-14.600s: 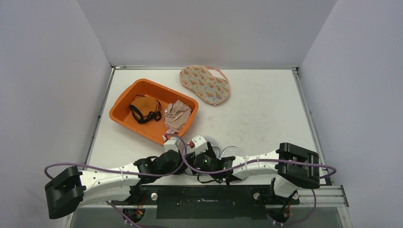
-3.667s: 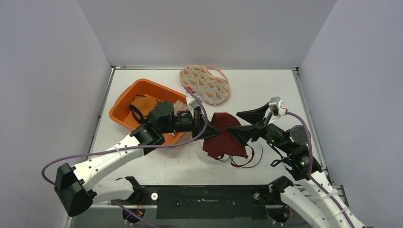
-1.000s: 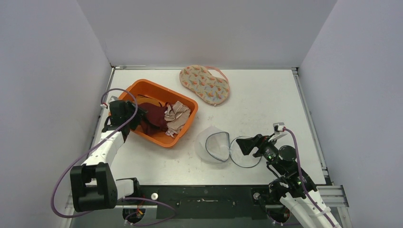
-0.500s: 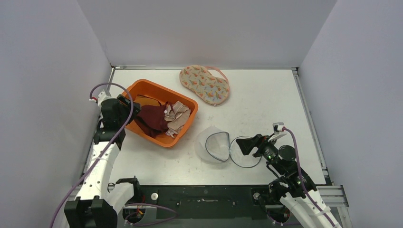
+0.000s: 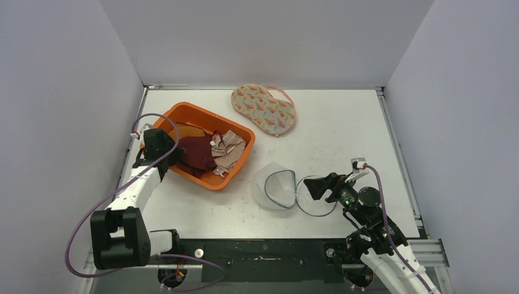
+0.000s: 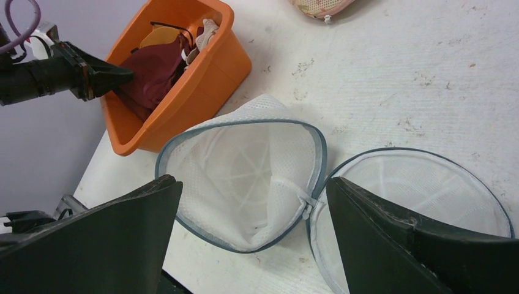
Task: Unzip the laundry bag and remove the bra
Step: Place the bra in the bin.
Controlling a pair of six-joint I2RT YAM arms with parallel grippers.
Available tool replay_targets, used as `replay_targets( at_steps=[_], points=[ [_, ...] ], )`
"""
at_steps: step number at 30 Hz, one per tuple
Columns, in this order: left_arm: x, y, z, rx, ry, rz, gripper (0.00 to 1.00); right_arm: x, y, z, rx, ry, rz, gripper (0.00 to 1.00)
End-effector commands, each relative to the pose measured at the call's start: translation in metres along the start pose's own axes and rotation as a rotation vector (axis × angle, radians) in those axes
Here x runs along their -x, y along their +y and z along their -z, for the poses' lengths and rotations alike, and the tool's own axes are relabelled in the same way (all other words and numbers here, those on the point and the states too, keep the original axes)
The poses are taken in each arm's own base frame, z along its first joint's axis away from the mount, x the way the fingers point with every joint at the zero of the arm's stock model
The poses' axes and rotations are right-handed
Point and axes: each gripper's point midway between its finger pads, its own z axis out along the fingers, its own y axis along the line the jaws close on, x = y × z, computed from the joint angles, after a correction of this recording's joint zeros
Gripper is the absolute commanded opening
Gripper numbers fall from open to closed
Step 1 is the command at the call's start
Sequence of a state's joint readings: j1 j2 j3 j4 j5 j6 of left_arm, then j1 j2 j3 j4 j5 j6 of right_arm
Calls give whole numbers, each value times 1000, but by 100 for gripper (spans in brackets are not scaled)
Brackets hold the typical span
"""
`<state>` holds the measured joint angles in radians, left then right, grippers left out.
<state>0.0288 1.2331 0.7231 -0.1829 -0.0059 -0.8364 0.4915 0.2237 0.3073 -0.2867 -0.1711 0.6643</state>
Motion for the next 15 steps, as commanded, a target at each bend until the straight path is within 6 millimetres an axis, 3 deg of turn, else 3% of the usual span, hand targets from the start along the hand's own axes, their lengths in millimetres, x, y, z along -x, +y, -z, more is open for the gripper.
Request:
replay_targets(
  at_steps=[1, 5, 7, 9, 11, 15],
  points=[
    [19, 17, -9, 65, -63, 57, 8, 16, 9, 3, 22, -55, 2, 93],
    [31, 11, -1, 64, -97, 42, 10, 17, 10, 4, 24, -56, 2, 92],
    [39, -4, 14, 16, -128, 21, 13, 18, 10, 4, 23, -59, 2, 92],
    [45, -30, 38, -62, -167, -26, 25, 21, 11, 6, 21, -65, 3, 92],
    [35, -67, 67, -164, -176, -123, 39, 25, 11, 6, 13, -75, 3, 92],
    [-23, -127, 127, -335, -153, -306, 50, 29, 6, 5, -23, -91, -3, 92]
  ],
)
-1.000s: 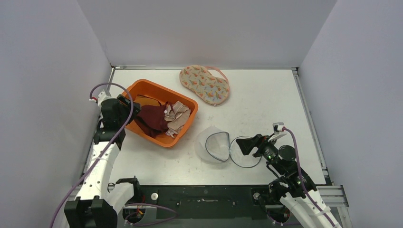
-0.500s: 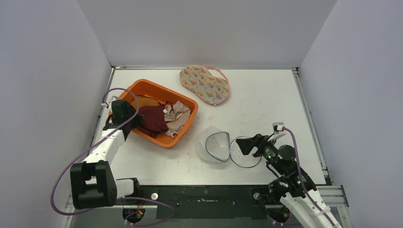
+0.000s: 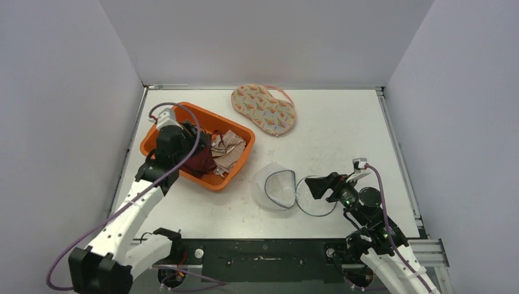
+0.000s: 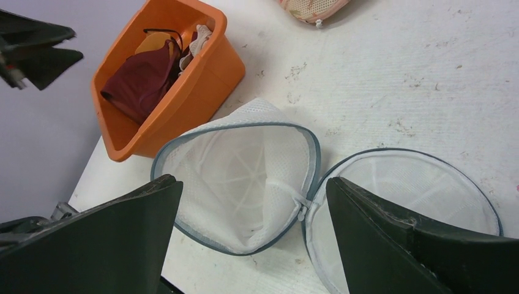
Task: Unzip the laundry bag and remove the bra
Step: Place the bra in the bin.
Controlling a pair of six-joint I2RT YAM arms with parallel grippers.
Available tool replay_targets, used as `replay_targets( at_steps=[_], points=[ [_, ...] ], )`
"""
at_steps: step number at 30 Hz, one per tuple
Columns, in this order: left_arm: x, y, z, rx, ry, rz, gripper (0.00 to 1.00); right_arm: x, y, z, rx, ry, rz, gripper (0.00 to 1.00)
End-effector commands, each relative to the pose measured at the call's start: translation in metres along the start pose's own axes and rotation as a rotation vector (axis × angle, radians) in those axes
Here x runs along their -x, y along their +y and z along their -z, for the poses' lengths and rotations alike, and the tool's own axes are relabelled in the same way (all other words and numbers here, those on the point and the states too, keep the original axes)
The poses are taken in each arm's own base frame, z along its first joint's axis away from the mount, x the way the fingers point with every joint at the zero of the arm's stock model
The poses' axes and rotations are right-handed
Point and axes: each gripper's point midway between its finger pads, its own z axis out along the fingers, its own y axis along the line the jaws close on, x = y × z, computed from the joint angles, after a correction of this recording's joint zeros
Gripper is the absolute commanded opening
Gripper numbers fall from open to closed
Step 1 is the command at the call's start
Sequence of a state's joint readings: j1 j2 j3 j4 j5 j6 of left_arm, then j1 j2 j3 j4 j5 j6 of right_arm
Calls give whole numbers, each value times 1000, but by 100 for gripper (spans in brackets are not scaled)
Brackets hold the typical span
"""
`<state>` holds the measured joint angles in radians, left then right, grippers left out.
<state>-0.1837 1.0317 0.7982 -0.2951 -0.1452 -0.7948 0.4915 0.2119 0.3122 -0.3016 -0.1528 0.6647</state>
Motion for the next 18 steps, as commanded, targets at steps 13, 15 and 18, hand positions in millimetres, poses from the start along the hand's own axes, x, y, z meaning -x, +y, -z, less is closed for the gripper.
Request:
replay_targets(
  at_steps=[13, 15, 18],
  points=[
    [-183, -151, 120, -438, 244, -639, 74, 10, -58, -3, -408, -18, -117, 98],
    [-193, -157, 119, -457, 271, -699, 74, 7, -69, -1, -482, -19, -137, 98],
    [-203, -155, 110, -421, 279, -783, 73, 5, -84, 3, -589, -23, -168, 98]
  ],
)
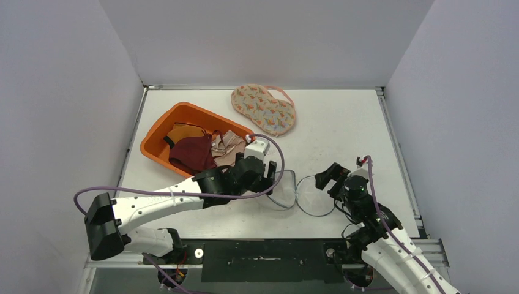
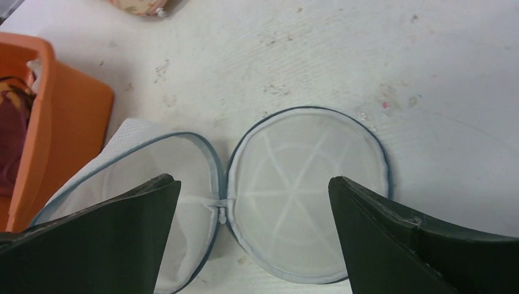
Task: Unzip the laundry bag and remove the bra
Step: Place the bra in the bin.
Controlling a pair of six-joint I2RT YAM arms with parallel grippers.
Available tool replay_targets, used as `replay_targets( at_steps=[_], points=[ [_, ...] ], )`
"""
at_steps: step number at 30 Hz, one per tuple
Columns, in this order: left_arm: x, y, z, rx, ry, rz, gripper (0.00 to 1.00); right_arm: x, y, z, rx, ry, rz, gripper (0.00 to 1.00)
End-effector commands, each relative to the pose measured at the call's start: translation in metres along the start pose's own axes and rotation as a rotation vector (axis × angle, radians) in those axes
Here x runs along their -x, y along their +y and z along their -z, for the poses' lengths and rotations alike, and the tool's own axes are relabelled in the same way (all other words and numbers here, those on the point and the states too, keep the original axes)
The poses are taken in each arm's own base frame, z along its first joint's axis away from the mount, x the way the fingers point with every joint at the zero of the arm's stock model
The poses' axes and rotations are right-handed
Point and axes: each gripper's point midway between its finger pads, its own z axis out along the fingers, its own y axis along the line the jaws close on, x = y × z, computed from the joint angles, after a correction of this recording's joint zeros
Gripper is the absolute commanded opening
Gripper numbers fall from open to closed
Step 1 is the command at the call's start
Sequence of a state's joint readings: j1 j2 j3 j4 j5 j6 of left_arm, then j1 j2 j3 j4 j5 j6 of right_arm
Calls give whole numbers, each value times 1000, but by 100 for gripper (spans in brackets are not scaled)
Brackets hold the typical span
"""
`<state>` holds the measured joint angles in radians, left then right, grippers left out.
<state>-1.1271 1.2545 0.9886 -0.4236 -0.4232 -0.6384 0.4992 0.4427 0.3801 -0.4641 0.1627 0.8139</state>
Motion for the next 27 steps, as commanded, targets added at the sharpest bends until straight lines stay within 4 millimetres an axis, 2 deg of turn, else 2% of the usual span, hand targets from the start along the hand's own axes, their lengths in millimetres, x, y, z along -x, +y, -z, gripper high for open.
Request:
replay_targets(
  at_steps=[1, 12, 18, 23, 27],
  points=[
    [20, -10, -4, 16, -26, -106, 71, 20, -17, 1, -164, -74, -85, 98],
    [-11, -7, -39, 44, 56, -175, 40, 15, -49, 0, -351, -87, -121, 100],
    [-13, 5, -45, 66, 47, -132, 20, 12, -56, -5, -389, -92, -111, 93],
    [-13, 15, -46, 85, 27, -68, 12, -14, -63, -17, -394, -17, -109, 85],
    [-18, 27, -44, 109, 20, -36, 5, -23, -63, -23, -376, -5, -138, 75]
  ],
)
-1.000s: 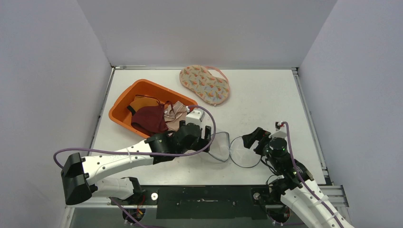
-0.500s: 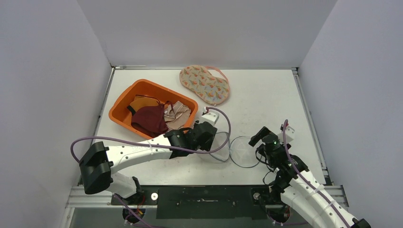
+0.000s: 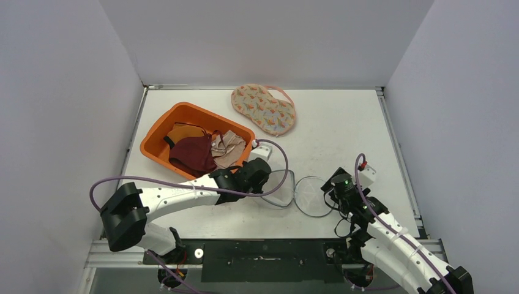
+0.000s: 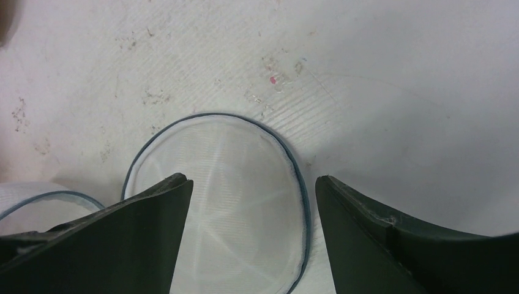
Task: Unzip the laundry bag and remove the bra
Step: Place the bra in the bin, then close the laundry bag at the center of the board.
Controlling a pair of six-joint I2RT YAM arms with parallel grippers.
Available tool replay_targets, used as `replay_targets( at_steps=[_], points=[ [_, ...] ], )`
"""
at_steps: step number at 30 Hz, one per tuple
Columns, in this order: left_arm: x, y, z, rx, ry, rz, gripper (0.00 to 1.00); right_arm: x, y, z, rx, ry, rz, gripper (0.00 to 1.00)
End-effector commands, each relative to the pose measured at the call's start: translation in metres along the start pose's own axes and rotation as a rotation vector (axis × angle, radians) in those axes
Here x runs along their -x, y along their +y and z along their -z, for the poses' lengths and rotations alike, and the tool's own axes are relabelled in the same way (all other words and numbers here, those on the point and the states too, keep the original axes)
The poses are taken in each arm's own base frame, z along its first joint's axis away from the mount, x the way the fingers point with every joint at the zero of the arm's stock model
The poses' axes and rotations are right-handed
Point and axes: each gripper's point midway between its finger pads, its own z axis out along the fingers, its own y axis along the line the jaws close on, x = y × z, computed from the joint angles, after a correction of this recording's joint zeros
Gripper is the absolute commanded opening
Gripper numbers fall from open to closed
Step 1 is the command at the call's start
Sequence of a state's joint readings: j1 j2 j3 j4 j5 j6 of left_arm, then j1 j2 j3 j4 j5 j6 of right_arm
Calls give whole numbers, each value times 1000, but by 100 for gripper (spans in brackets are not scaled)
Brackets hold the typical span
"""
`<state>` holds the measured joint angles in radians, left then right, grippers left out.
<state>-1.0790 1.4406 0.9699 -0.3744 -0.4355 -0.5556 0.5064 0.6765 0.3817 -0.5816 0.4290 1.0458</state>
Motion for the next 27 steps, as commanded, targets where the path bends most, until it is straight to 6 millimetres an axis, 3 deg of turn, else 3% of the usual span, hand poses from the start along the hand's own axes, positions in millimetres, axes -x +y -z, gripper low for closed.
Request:
replay_targets(
  at_steps=[1, 8, 16, 27],
  points=[
    [16, 4, 8, -10, -79, 93, 5, -8, 9, -8, 39, 8, -53, 72],
    [12, 11, 7, 1, -79, 115, 3, -36, 4, -19, 33, 89, -98, 65],
    [14, 17, 11, 15, -94, 127, 0, -60, -17, -26, -11, 129, -127, 61],
    [7, 20, 13, 13, -86, 137, 0, -64, -16, -31, -15, 137, -119, 9]
  ],
)
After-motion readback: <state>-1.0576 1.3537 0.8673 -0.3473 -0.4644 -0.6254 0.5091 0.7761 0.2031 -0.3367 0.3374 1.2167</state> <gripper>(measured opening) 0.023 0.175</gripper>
